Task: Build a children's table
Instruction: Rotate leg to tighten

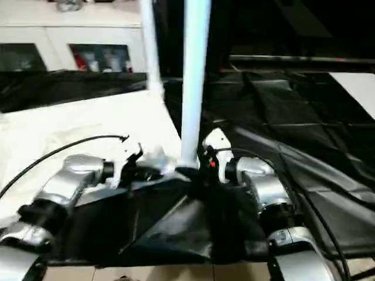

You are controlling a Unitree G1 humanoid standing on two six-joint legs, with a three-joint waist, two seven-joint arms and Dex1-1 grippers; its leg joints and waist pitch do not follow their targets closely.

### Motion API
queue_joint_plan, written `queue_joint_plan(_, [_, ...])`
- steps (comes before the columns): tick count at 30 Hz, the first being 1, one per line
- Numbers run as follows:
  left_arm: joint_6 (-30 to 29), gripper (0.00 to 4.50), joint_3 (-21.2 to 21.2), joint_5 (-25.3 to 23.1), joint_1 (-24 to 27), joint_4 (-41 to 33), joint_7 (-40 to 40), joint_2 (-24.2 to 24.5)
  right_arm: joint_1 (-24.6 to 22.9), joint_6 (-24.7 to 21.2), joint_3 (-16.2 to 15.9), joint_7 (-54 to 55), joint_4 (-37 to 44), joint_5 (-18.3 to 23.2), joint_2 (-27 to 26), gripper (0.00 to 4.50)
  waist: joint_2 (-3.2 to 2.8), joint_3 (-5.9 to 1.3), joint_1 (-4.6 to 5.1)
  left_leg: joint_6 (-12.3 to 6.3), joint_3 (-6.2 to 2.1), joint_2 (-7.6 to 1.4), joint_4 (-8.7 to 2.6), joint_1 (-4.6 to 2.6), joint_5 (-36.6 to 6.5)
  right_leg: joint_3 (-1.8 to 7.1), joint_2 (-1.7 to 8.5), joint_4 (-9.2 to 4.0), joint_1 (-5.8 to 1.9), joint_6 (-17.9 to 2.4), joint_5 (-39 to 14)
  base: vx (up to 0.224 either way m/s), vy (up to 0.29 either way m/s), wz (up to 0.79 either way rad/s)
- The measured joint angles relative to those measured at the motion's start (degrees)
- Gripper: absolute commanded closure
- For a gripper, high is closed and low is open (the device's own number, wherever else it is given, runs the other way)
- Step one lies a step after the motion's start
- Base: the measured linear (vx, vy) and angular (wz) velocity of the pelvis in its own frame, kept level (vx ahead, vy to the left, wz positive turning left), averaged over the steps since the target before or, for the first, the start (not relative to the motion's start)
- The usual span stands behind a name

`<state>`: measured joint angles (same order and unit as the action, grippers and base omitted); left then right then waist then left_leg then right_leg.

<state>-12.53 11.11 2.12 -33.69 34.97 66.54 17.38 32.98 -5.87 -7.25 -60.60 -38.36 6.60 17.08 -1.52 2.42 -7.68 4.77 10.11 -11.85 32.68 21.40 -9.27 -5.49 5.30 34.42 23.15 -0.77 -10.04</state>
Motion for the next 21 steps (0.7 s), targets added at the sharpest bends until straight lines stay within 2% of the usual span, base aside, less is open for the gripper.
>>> queue_joint_plan(2, [-0.1, 4.5, 0.0, 0.1, 0.2, -0.3, 0.5, 0.2, 0.0, -0.1, 0.0, -0.5, 0.0, 0.0, 0.1, 0.53, 0.0, 0.0, -0.22, 0.0, 0.0, -0.01, -0.01, -0.02, 0.0, -0.01, -0.01, 0.02, 0.01, 0.0, 0.0, 0.0, 0.0, 0.0])
queue_joint_plan(5, [-0.5, 4.5, 0.1, 0.3, 0.5, -1.0, 0.8, 0.3, 0.0, -0.1, -0.2, -1.1, 0.0, 0.0, 0.1, 0.97, 0.01, 0.01, -0.41, 0.0, -0.01, -0.02, -0.03, -0.02, 0.0, -0.01, -0.02, 0.03, 0.03, 0.0, 0.0, 0.0, 0.0, 0.0])
queue_joint_plan(14, [-1.1, 4.5, 0.1, 0.4, 1.2, -2.1, 0.9, 0.6, 0.0, 0.3, -0.4, -0.3, -0.2, -0.3, -0.1, 1.61, 0.03, 0.02, -0.38, 0.0, 0.0, -0.02, -0.03, -0.03, 0.0, 0.0, -0.02, 0.02, 0.03, 0.0, 0.0, 0.0, 0.0, 0.0])
queue_joint_plan(17, [-1.0, 4.5, 0.0, 0.1, 1.0, -1.4, -2.0, 0.0, 0.0, 0.7, 0.1, 3.8, -1.2, -0.8, -1.7, 1.76, 0.06, 0.03, -0.34, 0.0, 0.01, -0.01, -0.02, -0.06, 0.0, 0.01, -0.01, 0.03, 0.01, 0.0, 0.0, 0.0, 0.0, 0.0])
queue_joint_plan(21, [-0.7, 4.5, -0.2, -1.9, -1.8, 2.4, -9.9, -4.1, 0.0, 1.2, 2.8, 15.8, -3.4, -1.8, -5.3, 1.81, 0.21, -0.02, -0.21, 0.0, 0.07, 0.02, -0.01, -0.27, 0.0, 0.1, 0.01, 0.04, -0.14, 0.0, 0.0, 0.0, 0.0, 0.0])
